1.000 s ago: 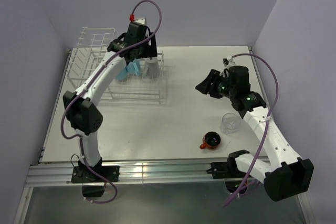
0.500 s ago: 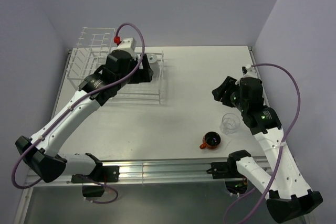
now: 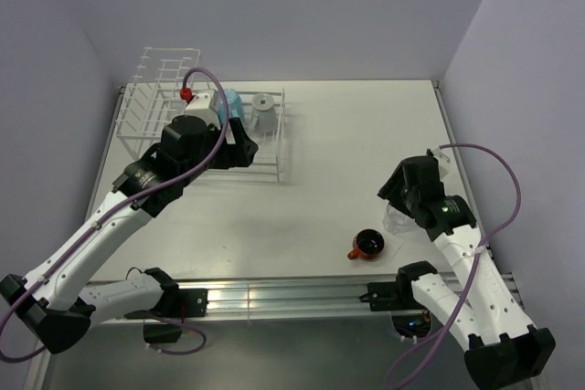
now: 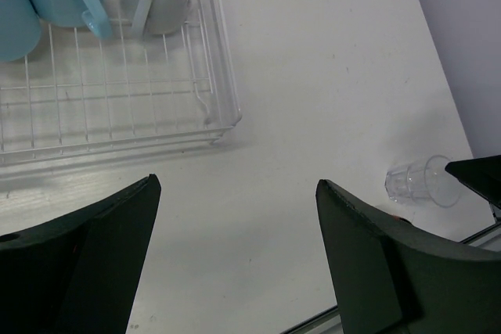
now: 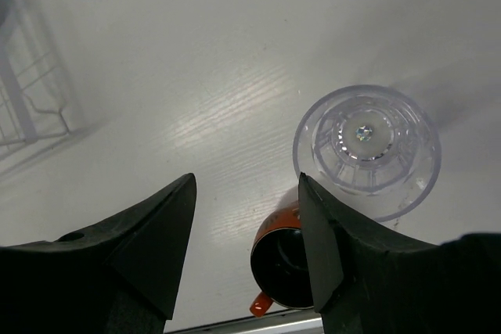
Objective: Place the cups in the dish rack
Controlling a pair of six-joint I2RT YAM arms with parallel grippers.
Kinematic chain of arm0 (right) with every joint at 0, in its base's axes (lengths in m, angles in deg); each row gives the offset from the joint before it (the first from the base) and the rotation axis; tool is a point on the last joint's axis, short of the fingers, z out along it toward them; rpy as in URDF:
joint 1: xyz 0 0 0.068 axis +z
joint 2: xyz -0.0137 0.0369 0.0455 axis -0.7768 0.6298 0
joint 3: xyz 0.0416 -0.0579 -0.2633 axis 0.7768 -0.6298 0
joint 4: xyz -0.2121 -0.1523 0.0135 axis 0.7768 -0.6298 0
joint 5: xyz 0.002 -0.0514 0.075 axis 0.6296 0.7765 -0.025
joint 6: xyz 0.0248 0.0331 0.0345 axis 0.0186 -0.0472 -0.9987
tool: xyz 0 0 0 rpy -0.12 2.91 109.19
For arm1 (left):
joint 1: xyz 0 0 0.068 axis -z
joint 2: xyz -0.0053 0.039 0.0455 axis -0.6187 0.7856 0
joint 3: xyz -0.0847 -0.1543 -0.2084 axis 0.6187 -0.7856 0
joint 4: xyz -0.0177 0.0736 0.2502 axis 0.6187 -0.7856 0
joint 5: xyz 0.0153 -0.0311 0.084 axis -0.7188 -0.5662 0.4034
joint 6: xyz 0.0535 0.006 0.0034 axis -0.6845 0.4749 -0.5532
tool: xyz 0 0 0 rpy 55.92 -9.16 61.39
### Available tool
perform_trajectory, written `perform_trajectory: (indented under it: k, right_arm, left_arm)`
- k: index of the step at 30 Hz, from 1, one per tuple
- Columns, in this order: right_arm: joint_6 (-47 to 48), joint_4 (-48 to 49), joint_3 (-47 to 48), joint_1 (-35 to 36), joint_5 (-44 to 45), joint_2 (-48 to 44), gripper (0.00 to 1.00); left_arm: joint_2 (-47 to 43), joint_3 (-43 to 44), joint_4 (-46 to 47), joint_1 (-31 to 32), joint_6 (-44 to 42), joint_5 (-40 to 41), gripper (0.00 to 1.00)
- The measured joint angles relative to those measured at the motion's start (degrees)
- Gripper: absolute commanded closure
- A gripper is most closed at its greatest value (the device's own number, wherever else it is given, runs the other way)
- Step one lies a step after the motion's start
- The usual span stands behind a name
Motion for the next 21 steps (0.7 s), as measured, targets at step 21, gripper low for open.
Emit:
perform_trajectory:
  k: [21]
  right_arm:
    - [-10.95, -0.48, -4.02, 0.0, 7.06, 15.15, 0.37]
  left_arm:
    - [-2.38, -1.51, 0.76, 0.0, 0.02, 0.0, 0.12]
